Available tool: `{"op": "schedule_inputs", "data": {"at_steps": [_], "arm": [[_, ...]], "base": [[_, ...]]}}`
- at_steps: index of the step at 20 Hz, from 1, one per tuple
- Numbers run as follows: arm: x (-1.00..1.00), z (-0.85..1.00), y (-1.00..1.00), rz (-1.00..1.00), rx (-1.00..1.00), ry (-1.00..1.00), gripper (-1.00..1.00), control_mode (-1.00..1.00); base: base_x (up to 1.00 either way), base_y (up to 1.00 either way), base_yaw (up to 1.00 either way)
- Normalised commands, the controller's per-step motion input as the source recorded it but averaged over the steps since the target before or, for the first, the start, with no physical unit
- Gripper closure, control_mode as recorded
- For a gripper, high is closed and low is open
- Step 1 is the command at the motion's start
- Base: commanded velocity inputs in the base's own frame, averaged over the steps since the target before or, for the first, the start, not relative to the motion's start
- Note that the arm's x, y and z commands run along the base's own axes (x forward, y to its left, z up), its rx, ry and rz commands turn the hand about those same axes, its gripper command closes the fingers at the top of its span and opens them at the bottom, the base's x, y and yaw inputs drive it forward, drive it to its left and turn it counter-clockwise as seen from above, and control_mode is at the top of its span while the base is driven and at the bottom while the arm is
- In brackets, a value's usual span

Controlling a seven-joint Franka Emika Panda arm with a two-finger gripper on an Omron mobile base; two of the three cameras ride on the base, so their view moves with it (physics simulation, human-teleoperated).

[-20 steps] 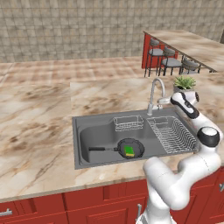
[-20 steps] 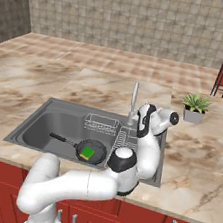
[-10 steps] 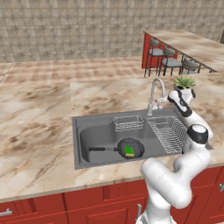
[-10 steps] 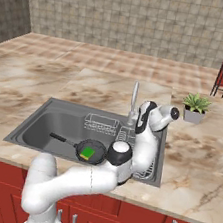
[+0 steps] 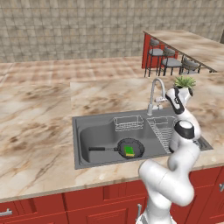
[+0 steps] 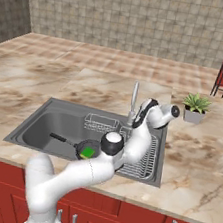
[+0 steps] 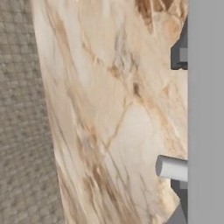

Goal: Pick the pan and sponge and place them into the sink. Then turn on the water.

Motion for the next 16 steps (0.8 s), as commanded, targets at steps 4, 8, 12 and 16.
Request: {"op": "schedule_inputs", "data": {"at_steps": [4,8,12,16], "arm": [[0.00,-0.18,-0.43,-0.02,0.01,0.05,1.00,-1.00],[0.00,-0.07,-0.56,-0.03,0.01,0.04,1.00,-1.00],[0.00,-0.15,-0.40,-0.07,-0.09,-0.05,1.00,-1.00],[-0.09,-0.24,-0.19,-0.11,-0.17,-0.15,1.00,-1.00]], "base": [[0.00,0.00,0.00],[0.00,0.00,0.00],[0.00,0.00,0.00],[0.00,0.00,0.00]]}}
